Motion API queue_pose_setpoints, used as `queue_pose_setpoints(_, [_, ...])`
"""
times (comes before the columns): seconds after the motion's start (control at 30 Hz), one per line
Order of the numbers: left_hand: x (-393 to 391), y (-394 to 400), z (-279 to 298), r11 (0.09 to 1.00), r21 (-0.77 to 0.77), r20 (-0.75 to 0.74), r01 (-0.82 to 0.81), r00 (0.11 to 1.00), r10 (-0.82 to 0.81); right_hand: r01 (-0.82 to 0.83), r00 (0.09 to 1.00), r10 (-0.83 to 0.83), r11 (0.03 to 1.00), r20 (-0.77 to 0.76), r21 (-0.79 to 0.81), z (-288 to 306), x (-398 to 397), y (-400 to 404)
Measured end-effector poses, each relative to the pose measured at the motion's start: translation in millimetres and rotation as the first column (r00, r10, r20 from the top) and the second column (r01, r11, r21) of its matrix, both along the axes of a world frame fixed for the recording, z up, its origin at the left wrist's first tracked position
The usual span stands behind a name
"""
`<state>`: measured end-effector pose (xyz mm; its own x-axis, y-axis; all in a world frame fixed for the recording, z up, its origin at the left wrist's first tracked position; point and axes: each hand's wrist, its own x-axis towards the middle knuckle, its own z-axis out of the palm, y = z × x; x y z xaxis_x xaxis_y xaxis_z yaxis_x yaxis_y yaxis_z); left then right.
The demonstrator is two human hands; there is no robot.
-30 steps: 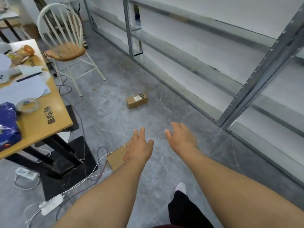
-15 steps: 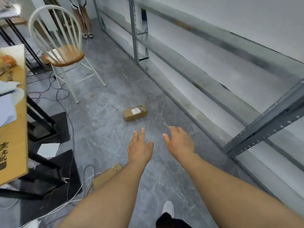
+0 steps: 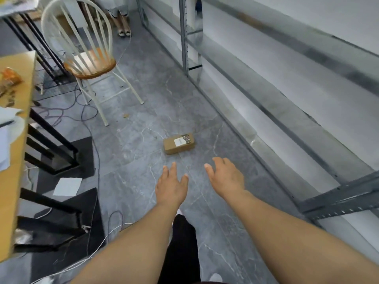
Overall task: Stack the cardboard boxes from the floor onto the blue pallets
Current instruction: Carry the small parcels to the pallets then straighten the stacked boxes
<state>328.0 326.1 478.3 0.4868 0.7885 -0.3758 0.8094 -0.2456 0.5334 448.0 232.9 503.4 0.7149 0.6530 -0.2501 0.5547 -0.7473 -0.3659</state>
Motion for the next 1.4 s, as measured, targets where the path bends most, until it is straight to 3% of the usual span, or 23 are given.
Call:
queue_pose_setpoints(0.53, [132,289,4,1.0,0.01,-0.008,-0.002,1.0,0.002,0.011,1.0,-0.011,1.0,-0.017,0.008,5,125,294])
queue_pose_setpoints(0.83, [189,350,-27,0.996,-0.088,-0.01,-0.005,1.0,0.004,0.014,0.997,-0.019,0.998,-0.078,-0.061,-27,184,367])
queue_pose_setpoints(1.13, [269,434,-63,0.991,-0.114,-0.167,-0.071,0.985,0.051,0.058,0.974,-0.083,0.991,-0.212,-0.119,-81,281,446])
queue_pose_setpoints(1.4, [331,477,-130,0.963,-0.25,-0.21,-0.098,0.977,0.045,0.079,0.937,-0.146,0.973,-0.316,-0.217,-153,336,494])
